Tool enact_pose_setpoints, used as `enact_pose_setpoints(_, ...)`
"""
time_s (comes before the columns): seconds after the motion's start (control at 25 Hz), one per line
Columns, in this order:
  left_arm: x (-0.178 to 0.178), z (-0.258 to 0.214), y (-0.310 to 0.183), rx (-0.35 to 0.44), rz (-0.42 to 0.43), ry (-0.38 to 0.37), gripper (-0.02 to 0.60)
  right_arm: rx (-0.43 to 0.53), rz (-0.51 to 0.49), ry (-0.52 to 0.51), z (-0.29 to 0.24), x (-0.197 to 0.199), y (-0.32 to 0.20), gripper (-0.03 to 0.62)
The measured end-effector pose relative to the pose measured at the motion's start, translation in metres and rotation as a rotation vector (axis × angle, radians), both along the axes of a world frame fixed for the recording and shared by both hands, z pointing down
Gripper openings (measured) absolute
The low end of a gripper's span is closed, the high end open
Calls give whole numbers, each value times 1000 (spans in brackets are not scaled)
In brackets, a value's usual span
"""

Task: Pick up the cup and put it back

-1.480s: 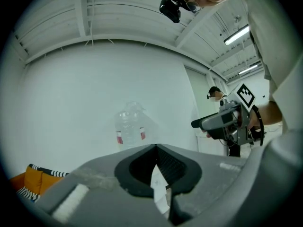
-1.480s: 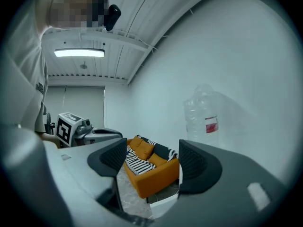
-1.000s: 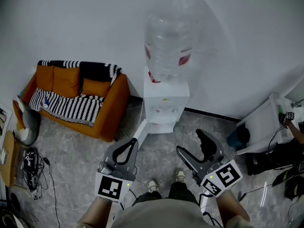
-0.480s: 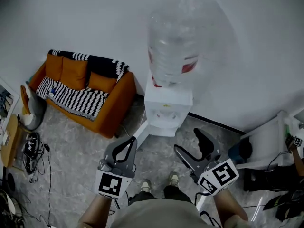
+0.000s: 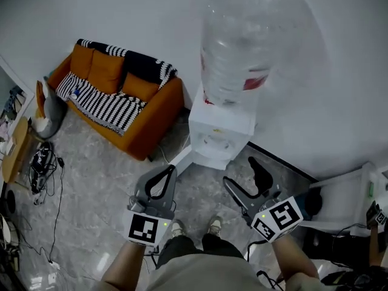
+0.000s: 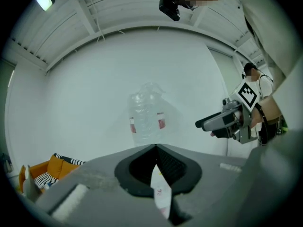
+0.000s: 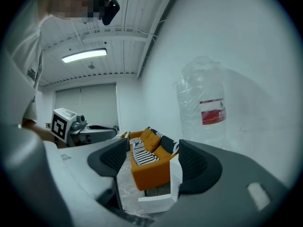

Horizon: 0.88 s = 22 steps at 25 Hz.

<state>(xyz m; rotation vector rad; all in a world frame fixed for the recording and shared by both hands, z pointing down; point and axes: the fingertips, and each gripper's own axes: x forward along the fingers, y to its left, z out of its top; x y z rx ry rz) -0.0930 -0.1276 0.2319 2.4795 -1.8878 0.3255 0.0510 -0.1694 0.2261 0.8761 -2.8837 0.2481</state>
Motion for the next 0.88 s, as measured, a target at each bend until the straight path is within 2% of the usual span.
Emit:
enact_pose_setpoints(0.16,-5,24,-9,0,-14,23,2,2,-3,11,24,-7,-13,345)
enact_pose_setpoints(0.56,-22,104,-37,42,12,-22,2,26,4,10,116,-31,-33,345)
enact_pose_setpoints(0.88,-27,217,-52,42,51,-26,2,38,43,22,232,-37,-49,345)
